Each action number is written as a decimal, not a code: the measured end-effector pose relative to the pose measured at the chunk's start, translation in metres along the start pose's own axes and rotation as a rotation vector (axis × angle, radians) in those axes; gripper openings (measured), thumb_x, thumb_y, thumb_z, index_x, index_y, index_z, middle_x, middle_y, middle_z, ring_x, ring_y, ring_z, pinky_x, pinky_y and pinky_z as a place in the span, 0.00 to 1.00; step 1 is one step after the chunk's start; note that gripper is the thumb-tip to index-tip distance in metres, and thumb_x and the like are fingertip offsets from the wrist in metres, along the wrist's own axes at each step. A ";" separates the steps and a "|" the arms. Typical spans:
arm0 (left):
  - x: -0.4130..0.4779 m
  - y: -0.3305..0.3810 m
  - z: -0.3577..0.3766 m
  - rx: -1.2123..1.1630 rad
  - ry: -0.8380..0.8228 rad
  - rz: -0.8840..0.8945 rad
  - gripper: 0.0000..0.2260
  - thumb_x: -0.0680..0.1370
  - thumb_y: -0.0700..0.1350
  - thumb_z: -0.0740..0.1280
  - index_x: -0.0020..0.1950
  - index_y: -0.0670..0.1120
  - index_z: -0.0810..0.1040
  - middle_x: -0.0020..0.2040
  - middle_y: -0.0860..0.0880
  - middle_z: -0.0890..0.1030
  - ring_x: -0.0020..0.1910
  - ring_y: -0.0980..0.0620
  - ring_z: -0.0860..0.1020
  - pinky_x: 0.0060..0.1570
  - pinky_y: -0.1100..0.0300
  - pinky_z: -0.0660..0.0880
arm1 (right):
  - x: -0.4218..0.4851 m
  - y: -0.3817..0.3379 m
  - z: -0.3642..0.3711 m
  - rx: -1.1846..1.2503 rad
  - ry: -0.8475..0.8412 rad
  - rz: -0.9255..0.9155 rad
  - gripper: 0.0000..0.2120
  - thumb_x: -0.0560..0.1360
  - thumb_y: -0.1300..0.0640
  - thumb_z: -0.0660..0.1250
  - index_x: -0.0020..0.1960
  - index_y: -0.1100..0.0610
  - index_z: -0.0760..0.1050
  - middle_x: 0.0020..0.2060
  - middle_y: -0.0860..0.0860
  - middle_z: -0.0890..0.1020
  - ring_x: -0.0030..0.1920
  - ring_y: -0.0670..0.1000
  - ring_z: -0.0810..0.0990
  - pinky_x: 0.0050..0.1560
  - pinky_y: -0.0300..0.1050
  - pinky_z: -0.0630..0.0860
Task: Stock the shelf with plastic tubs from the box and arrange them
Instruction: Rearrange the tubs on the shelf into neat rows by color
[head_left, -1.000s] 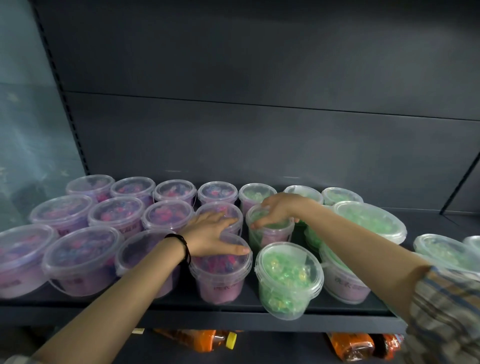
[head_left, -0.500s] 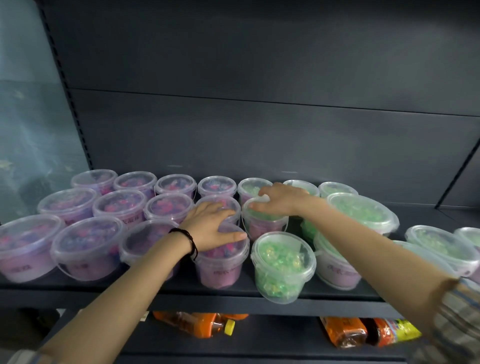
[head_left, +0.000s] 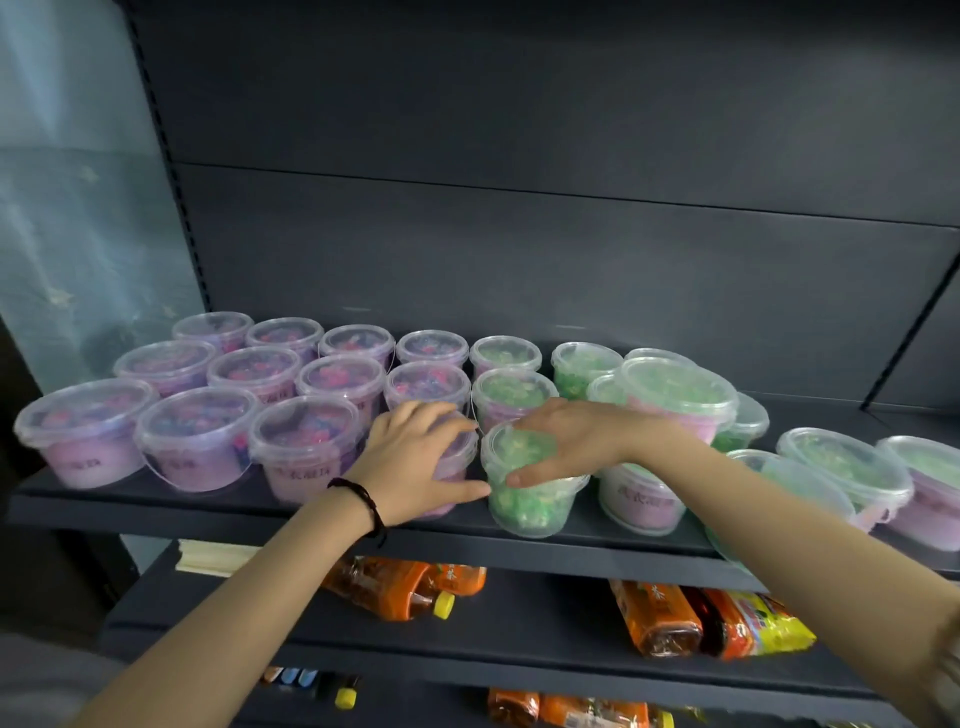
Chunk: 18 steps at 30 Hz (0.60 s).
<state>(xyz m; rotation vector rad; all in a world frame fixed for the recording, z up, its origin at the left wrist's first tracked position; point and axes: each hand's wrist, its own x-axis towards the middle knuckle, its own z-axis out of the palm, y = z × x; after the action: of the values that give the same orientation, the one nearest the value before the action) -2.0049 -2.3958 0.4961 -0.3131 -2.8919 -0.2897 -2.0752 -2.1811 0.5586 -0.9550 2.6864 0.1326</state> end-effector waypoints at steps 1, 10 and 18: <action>-0.003 0.006 0.002 -0.010 0.034 0.040 0.33 0.71 0.70 0.63 0.73 0.58 0.65 0.73 0.56 0.63 0.72 0.54 0.55 0.70 0.51 0.53 | 0.000 -0.001 0.002 -0.010 0.021 0.031 0.42 0.67 0.23 0.56 0.75 0.43 0.59 0.74 0.50 0.64 0.73 0.54 0.63 0.70 0.52 0.64; 0.000 0.038 0.009 -0.018 0.080 0.021 0.39 0.64 0.78 0.47 0.65 0.58 0.74 0.66 0.60 0.74 0.68 0.59 0.64 0.65 0.56 0.52 | -0.013 0.008 0.001 0.120 0.046 0.008 0.25 0.80 0.38 0.50 0.59 0.56 0.75 0.56 0.53 0.79 0.58 0.53 0.75 0.62 0.50 0.70; 0.011 0.035 -0.001 0.045 -0.012 -0.090 0.45 0.59 0.82 0.47 0.66 0.59 0.70 0.72 0.54 0.64 0.73 0.51 0.60 0.69 0.48 0.56 | -0.014 0.019 0.004 0.206 0.093 -0.110 0.35 0.71 0.38 0.69 0.74 0.47 0.62 0.70 0.47 0.67 0.71 0.50 0.63 0.70 0.50 0.64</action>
<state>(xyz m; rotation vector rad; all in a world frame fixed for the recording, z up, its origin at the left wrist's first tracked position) -2.0075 -2.3604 0.5062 -0.1775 -2.9245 -0.2378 -2.0760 -2.1571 0.5587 -1.0638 2.6572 -0.2129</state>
